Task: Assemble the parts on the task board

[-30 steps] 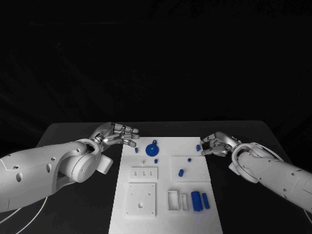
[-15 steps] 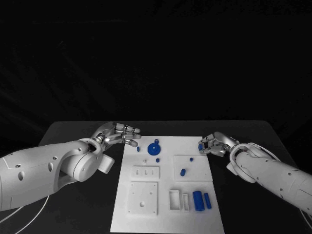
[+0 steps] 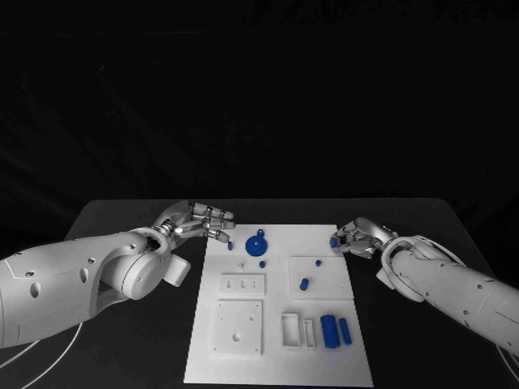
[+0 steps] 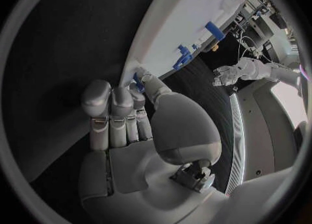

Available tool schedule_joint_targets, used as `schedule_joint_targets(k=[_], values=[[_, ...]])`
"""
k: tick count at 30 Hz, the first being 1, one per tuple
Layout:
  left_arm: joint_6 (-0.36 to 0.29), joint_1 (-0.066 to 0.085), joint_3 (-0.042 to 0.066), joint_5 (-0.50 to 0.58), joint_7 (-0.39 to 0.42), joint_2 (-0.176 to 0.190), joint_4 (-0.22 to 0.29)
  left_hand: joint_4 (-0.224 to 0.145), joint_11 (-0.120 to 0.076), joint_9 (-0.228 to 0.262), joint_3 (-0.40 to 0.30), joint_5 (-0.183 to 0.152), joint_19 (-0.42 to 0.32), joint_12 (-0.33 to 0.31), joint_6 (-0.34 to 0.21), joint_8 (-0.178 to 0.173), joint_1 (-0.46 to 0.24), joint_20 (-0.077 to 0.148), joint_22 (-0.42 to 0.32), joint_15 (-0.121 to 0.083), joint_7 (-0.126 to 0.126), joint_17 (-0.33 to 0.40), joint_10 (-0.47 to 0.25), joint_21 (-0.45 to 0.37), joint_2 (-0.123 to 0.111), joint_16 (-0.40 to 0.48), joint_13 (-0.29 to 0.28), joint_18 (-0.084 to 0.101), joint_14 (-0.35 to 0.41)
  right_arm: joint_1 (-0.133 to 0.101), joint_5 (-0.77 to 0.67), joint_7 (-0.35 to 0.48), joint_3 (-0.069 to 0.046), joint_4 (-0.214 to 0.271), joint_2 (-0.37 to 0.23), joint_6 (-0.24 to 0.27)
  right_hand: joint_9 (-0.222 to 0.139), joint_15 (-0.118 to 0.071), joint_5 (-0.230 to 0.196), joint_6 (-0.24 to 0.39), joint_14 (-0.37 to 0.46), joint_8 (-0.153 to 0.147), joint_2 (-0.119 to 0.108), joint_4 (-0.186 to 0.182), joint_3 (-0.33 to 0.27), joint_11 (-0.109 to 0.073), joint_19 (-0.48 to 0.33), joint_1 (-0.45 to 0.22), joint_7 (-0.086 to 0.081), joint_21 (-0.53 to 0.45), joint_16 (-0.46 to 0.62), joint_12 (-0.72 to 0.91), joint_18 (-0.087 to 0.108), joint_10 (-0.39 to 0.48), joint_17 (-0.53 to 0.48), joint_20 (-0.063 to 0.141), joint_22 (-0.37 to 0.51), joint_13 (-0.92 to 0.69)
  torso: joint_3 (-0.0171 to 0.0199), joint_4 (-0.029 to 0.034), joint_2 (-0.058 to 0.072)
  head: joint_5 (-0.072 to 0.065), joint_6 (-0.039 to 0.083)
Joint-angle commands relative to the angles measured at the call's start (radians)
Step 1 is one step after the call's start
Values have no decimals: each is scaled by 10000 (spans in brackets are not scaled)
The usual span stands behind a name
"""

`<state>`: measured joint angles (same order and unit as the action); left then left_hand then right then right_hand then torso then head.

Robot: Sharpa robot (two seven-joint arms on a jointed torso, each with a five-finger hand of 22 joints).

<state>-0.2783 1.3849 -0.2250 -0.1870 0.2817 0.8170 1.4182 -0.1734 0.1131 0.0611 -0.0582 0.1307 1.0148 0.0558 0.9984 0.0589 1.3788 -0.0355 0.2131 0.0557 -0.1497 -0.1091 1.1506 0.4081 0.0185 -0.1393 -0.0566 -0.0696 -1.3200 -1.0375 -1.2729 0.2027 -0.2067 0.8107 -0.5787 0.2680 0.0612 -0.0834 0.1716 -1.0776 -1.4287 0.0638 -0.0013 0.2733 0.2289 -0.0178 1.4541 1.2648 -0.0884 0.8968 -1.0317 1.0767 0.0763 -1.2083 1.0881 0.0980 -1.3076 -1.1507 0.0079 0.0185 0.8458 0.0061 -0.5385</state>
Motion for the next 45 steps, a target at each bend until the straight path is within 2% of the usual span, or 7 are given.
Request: schedule_joint_targets(k=[1,9,13,16,32,39,45], values=[[128,6,10,-38,15,-9,35,-1,10,15,60,20,-55,37,13,42,-47,-34,12,16,-6,14,-71,57,-29,29,-14,58,54,0,-99,27,-1,26,28,-101,12,68,-61,-142,-43,-20,18,-16,69,76,32,-126,18,67,-49,55,-11,-12,13,-40,-1097,-23,1,-8,-6,6,4],[135,6,10,-54,-2,-7,41,17,12,15,70,18,-55,41,12,42,-12,-33,19,16,-7,14,-76,68,-27,30,-15,54,55,0,-98,11,-1,82,55,-52,13,62,-69,-259,-57,-18,-17,-55,-40,74,44,-136,46,105,-71,97,-12,-55,29,-38,-1104,-45,-13,2,-10,-16,3],[137,6,10,-59,-10,-6,45,17,12,15,70,18,-55,41,12,42,-12,-33,19,16,-7,14,-76,68,-27,30,-15,54,55,0,-86,-52,0,85,62,243,13,58,-164,-386,-80,-23,87,-160,-69,74,62,-193,62,152,-84,130,-16,-89,34,-33,-1112,-64,-15,-1,-9,-32,-11],[139,6,10,-61,-16,-8,46,17,12,15,70,18,-55,41,12,42,-12,-33,19,16,-7,14,-76,68,-27,30,-15,54,55,0,-78,-109,0,90,64,395,20,61,-169,-614,-104,-21,64,-197,-75,88,84,-192,70,193,-77,160,-14,-129,20,-32,-1118,-79,-16,-1,-6,-26,-10],[137,7,12,-81,-28,-4,70,30,6,15,82,3,-62,43,12,42,10,-31,33,11,-8,10,-59,87,-27,21,-15,53,42,2,5,-226,0,313,28,1107,50,13,-43,-1286,-145,-13,103,-328,-256,24,120,-135,207,260,-131,192,-32,-205,73,8,-1132,-101,6,-11,-8,-27,8],[117,9,19,-167,-171,1,97,67,-41,16,83,-3,-47,40,70,45,-40,-13,46,-15,19,-7,97,109,-6,-13,-13,64,10,2,62,-262,0,839,-120,1377,50,3,115,-1325,-157,-14,105,-336,-302,12,136,-142,219,275,-191,186,-40,-224,144,24,-1133,-106,16,-30,-12,-14,33],[25,40,41,-203,-663,-6,123,265,-270,28,136,-34,214,49,381,70,-288,123,104,-192,175,-166,744,244,25,-348,-21,104,-303,0,38,-376,-1,1661,-355,1509,48,3,168,-1319,-156,-15,103,-331,-302,9,140,-143,217,263,-191,177,-38,-225,152,26,-1129,-103,16,-98,-50,33,69]])
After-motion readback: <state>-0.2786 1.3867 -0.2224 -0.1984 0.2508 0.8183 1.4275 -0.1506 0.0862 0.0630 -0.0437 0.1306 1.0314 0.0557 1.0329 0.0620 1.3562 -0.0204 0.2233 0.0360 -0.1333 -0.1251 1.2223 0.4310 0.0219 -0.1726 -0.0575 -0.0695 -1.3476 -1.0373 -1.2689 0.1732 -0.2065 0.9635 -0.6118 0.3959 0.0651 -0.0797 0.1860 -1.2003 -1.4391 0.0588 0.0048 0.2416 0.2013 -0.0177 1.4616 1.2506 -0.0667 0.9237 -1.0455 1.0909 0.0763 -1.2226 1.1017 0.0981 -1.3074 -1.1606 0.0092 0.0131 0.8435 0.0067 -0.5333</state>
